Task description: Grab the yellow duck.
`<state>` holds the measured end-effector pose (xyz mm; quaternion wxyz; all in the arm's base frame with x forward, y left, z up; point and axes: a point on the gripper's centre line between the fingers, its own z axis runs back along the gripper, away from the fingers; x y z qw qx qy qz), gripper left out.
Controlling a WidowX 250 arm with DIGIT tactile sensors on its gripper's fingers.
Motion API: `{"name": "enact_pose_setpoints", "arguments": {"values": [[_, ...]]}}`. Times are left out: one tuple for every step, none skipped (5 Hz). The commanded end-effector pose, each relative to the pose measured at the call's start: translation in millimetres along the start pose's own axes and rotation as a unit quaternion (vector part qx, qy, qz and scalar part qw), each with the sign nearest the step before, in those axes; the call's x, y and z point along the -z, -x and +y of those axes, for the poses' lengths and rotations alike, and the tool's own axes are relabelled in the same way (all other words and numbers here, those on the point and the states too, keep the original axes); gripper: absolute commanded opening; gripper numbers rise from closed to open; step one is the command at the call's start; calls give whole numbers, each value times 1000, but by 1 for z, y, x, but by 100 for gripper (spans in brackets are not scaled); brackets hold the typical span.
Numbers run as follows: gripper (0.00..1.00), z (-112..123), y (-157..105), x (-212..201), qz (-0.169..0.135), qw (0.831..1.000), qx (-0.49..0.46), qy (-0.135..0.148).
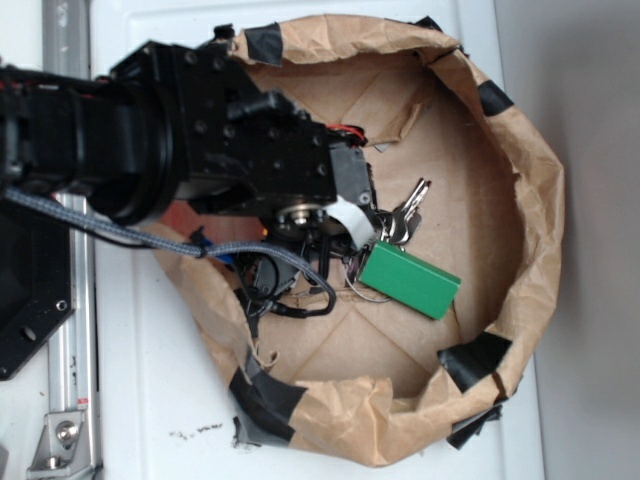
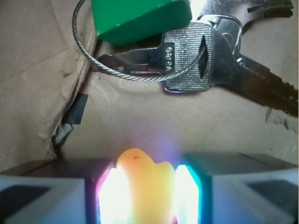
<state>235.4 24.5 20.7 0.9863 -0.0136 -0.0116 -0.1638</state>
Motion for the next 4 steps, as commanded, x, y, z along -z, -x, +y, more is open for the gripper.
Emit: {"name": "enact_pose_setpoints", "arguments": {"values": [[0,19,0,-44,-25,998,-42,-27],[0,29,-1,-96,-76,991,-99,-51],[0,23,-17,-144,-86,992,-94,-16],[0,25,-22,-166,-44,988,-148,-7]]}}
